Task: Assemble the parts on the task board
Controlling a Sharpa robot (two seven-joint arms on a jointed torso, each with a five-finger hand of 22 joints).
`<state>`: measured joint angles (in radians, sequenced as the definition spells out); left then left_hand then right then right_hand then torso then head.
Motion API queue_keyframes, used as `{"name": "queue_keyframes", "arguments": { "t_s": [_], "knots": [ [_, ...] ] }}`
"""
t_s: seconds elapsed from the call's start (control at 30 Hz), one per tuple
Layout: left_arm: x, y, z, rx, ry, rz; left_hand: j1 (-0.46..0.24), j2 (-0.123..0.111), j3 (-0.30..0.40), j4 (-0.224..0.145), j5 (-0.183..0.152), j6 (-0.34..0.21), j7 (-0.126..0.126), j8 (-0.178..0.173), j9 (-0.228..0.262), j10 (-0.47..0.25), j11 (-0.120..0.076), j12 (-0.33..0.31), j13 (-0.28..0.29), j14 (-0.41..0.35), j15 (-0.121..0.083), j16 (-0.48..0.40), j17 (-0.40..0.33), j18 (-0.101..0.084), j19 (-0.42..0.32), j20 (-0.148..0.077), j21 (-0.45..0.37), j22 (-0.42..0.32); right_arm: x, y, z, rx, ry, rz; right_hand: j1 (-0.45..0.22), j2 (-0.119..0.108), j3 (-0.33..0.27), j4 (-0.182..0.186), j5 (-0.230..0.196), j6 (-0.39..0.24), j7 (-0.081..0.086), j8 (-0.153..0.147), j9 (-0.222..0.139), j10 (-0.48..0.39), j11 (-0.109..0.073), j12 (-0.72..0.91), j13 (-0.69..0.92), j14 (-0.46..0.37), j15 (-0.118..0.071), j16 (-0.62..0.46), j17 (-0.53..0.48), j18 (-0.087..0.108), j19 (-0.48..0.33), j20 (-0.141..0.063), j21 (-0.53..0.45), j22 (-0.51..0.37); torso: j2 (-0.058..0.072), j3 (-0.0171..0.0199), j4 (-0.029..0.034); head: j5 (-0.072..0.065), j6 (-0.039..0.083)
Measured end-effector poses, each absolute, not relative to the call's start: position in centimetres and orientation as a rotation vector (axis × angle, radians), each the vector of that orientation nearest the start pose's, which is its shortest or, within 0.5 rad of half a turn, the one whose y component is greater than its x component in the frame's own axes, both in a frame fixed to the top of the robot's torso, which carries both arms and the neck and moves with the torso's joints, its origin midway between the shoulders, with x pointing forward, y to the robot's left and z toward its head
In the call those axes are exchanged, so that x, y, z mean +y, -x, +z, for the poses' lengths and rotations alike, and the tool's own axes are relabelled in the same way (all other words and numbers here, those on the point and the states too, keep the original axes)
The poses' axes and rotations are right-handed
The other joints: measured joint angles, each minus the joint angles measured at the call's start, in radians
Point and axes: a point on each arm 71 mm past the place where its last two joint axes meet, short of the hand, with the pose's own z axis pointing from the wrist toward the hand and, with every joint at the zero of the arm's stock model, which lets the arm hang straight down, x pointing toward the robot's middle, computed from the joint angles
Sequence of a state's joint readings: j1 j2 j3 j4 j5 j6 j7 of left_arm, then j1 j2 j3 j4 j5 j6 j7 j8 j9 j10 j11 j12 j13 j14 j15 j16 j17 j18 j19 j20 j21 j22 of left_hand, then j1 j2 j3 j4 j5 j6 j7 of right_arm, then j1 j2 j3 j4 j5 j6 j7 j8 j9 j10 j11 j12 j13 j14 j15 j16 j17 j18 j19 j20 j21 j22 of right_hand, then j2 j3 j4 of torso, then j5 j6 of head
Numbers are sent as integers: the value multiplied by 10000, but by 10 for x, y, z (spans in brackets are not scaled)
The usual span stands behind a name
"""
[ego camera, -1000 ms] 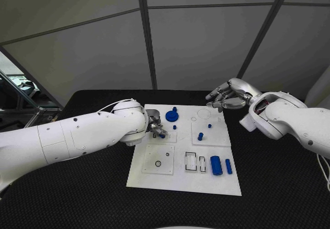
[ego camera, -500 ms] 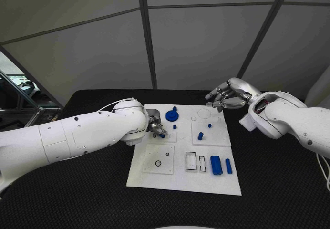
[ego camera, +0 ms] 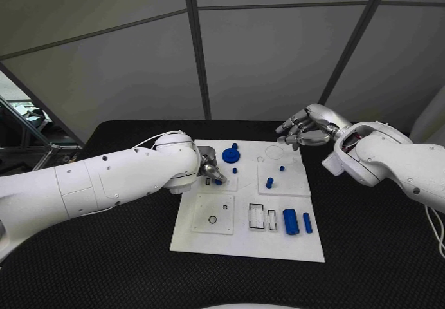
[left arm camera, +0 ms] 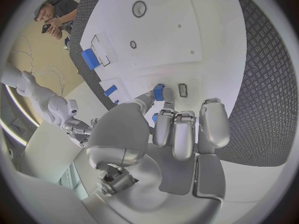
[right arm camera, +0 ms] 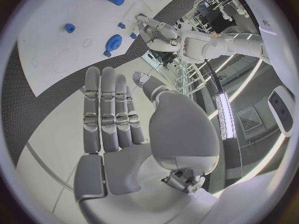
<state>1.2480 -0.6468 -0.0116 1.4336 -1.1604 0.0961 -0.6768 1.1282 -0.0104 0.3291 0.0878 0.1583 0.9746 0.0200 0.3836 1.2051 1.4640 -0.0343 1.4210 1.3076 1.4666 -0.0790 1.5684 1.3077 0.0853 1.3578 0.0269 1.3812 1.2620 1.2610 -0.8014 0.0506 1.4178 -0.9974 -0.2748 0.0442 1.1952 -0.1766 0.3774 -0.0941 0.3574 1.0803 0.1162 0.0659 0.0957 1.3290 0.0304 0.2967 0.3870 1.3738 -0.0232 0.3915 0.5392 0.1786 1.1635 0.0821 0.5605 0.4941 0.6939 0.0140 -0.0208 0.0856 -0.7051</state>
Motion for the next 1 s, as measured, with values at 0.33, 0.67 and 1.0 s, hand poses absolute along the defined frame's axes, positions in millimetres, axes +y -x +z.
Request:
{"name": "queue_keyframes", "arguments": {
  "t_s": [0.33,0.67,1.0],
  "knots": [
    [152,-507,-199,22361,1480,-2807,-202,-106,-546,544,-999,137,-4,-74,197,-17,-16,0,-1,0,0,0,0,0,73,1,0,92,-209,-524,-128,16111,-2156,9552,-47,-6,0,0,0,0,0,0,0,0,0,0,13,0,0,1,32,0,0,0,0,-8,0,-3,1,-13,0],
    [154,-510,-200,22358,1569,-2692,-351,-255,-1046,985,-1046,174,30,-81,374,-17,-15,0,-2,1,0,0,0,0,72,1,0,133,-209,-524,-129,16137,-2153,9547,-125,-7,0,0,0,0,0,0,1,0,0,0,12,0,0,-44,41,0,0,0,-40,-19,0,-3,2,-32,14],
    [157,-509,-200,22359,1609,-2662,-675,-579,-1756,1734,-1046,211,64,-80,581,-17,-14,40,-2,4,-68,0,0,0,179,-35,44,238,-210,-525,-129,16154,-2160,9526,-125,-7,-27,27,0,0,0,0,1,-36,35,-38,11,0,0,-81,49,0,0,0,-79,-29,-3,-8,10,-54,34]
  ]
}}
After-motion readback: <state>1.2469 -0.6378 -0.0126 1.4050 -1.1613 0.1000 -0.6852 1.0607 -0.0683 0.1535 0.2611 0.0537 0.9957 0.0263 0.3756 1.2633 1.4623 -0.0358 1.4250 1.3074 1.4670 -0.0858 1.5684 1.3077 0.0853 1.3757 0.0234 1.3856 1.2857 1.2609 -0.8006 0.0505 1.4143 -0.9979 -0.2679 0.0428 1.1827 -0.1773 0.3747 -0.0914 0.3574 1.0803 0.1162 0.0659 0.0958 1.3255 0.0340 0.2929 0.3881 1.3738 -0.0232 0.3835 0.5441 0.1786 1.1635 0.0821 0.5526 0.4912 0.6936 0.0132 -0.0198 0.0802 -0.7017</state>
